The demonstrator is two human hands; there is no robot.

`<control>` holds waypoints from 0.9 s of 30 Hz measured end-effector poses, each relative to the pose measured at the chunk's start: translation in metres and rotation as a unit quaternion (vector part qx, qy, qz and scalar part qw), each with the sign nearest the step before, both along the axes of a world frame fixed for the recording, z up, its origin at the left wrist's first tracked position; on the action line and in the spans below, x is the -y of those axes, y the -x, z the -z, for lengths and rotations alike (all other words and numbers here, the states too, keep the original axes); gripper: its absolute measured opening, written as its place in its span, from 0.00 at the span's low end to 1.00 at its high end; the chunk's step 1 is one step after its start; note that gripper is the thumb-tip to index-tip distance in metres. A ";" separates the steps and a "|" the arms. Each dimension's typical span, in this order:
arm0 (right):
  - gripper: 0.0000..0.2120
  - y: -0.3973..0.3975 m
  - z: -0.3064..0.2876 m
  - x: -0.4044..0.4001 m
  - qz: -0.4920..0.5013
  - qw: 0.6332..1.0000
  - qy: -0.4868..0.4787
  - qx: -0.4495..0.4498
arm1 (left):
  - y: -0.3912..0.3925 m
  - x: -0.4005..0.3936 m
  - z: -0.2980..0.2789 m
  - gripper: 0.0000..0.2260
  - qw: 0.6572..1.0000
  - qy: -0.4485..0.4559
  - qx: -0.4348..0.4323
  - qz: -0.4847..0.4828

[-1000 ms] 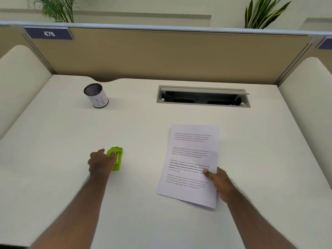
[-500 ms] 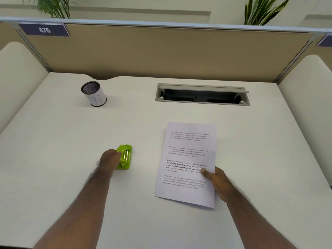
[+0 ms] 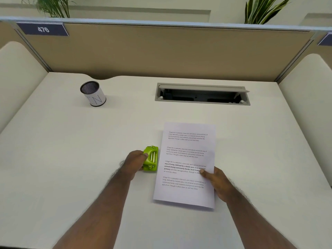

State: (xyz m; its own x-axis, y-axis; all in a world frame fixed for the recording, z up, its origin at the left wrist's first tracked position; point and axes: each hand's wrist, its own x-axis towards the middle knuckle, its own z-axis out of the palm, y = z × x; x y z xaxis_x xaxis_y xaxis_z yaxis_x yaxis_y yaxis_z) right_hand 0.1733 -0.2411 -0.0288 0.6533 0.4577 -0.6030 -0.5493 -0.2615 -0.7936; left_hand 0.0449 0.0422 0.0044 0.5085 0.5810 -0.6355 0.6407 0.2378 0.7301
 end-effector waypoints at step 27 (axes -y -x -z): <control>0.11 0.001 0.003 -0.009 -0.017 1.000 0.004 0.024 | -0.003 0.018 0.000 0.07 0.999 0.043 0.014 0.020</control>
State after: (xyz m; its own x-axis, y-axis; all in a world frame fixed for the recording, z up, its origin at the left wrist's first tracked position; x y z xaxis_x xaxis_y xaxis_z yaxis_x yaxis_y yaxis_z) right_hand 0.1722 -0.2323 -0.0316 0.6664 0.4753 -0.5744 -0.5007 -0.2856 -0.8172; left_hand 0.0479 0.0241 0.0047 0.5480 0.5033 -0.6681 0.6310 0.2756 0.7252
